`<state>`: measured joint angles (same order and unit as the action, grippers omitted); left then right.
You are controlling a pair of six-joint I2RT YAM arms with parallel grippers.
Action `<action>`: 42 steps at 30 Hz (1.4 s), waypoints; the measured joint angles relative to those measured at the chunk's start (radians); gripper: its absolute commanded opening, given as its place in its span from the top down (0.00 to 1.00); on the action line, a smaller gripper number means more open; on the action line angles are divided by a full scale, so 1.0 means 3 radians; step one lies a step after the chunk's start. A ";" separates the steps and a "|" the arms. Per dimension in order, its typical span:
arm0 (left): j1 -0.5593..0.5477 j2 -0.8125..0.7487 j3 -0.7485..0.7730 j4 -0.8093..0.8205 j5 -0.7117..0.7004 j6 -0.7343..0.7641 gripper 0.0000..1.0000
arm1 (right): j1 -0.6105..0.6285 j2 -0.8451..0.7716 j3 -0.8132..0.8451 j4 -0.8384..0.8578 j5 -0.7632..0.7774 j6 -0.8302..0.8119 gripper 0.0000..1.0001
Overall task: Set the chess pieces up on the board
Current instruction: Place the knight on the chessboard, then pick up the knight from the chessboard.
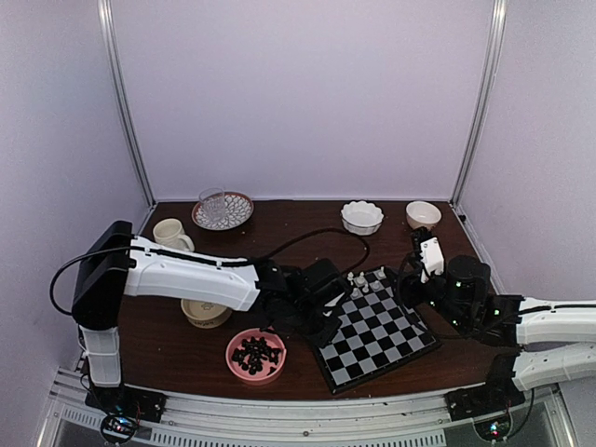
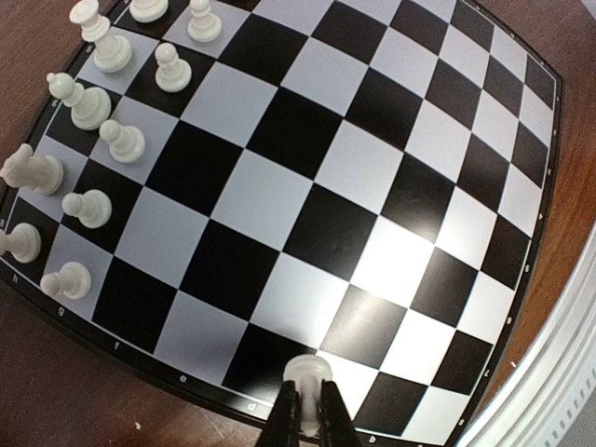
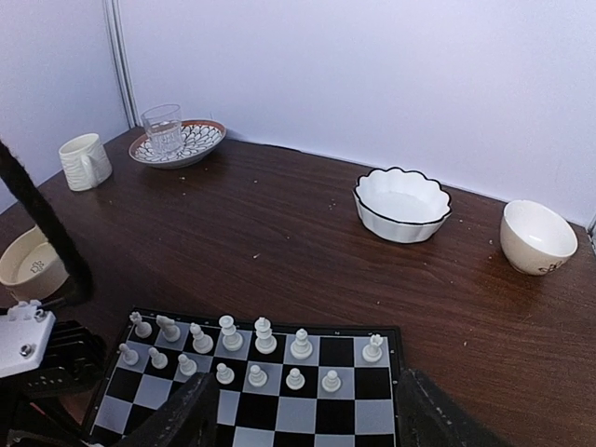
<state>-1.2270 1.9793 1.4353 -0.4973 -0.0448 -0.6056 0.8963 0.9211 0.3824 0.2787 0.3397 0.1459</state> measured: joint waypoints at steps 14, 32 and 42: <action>0.0000 0.0139 0.0205 -0.0111 0.0014 0.0032 0.55 | -0.0017 -0.0001 0.0000 -0.0042 -0.0005 0.0037 0.32; 0.0348 -0.1015 0.0092 -0.0361 -0.0431 0.0237 0.54 | 0.0010 -0.0174 0.0622 -0.1349 -0.0258 0.0525 0.27; 0.1122 -0.1937 -0.1001 0.0065 -0.0837 0.0429 0.46 | 0.0572 0.0731 0.1704 -0.2628 -0.0239 0.1470 0.24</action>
<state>-0.8906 1.3983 1.1351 -0.4778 -0.2958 -0.4770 1.0679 1.1404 0.8936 -0.5098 0.2680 0.5869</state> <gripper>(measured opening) 0.511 0.770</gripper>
